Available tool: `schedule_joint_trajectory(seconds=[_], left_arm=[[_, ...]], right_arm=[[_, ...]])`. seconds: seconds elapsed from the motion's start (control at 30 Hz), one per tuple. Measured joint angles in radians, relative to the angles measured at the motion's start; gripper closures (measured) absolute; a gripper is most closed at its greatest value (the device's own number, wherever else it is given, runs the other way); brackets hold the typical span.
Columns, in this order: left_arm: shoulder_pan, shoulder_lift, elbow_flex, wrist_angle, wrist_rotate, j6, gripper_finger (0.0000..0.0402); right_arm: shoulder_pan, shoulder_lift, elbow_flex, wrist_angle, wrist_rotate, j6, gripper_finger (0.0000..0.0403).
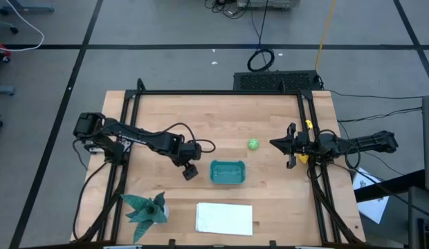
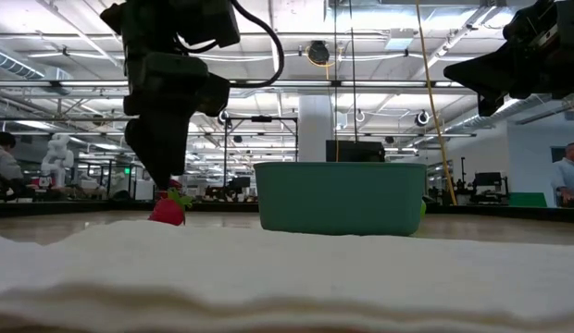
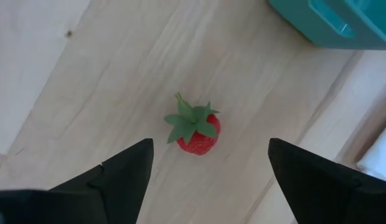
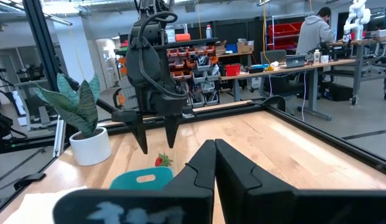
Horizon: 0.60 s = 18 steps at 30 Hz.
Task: Pick and placing Produce into tupperware
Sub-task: Put the red strawberry into the blue bin
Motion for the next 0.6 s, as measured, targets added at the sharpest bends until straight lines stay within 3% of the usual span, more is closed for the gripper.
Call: schedule_joint_trajectory(seconds=[0.33,0.6], left_arm=[[-0.002,0.000,0.000,0.003,-0.048,-0.018,0.0078],[-0.015,0.035,0.000,0.003,-0.012,-0.013,0.0078]], right_arm=[[0.000,0.000,0.000,0.000,0.000,0.000,0.0403],[0.000,0.000,0.000,0.000,0.000,0.000,0.0403]])
